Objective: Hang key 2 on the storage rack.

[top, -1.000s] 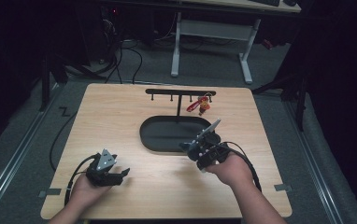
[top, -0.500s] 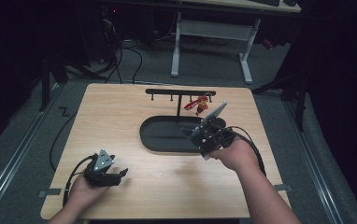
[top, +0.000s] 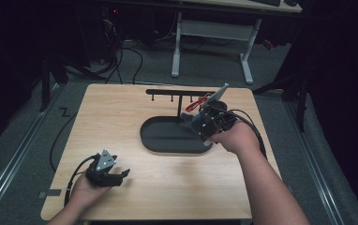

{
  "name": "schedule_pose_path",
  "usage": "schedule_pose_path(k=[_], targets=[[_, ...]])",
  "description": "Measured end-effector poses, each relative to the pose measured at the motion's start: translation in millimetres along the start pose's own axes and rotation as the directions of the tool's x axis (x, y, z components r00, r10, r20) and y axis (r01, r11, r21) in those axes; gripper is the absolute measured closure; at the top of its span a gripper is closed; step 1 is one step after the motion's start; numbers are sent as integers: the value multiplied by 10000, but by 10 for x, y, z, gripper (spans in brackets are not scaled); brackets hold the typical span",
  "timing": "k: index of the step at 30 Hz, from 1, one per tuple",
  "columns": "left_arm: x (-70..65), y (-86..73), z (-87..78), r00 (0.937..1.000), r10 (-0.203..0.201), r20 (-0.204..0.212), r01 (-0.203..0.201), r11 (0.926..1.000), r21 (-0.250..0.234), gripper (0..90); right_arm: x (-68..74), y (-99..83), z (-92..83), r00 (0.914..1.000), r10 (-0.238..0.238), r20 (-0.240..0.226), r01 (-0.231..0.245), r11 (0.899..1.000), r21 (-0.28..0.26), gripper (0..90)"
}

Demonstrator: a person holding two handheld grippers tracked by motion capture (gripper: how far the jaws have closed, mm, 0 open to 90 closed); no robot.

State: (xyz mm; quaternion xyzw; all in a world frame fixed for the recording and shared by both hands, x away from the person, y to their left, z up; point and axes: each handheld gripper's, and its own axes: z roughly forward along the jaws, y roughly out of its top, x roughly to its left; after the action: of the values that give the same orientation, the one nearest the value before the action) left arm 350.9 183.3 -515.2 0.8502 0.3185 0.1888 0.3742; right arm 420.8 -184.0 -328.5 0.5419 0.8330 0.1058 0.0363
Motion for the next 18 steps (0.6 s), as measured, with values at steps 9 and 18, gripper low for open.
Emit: schedule_pose_path(k=[9, 18], targets=[[-8, 2, -4, 10000, 57, 14, -57, 10000, 30, 271, -43, 194, -48, 9999, 91, 141, -89, 9999, -136, 478], [4, -7, -14, 10000, 69, 24, -69, 10000, 24, 272, -102, 342, -129, 9979, 378, 524, -352, 9981, -496, 478]])
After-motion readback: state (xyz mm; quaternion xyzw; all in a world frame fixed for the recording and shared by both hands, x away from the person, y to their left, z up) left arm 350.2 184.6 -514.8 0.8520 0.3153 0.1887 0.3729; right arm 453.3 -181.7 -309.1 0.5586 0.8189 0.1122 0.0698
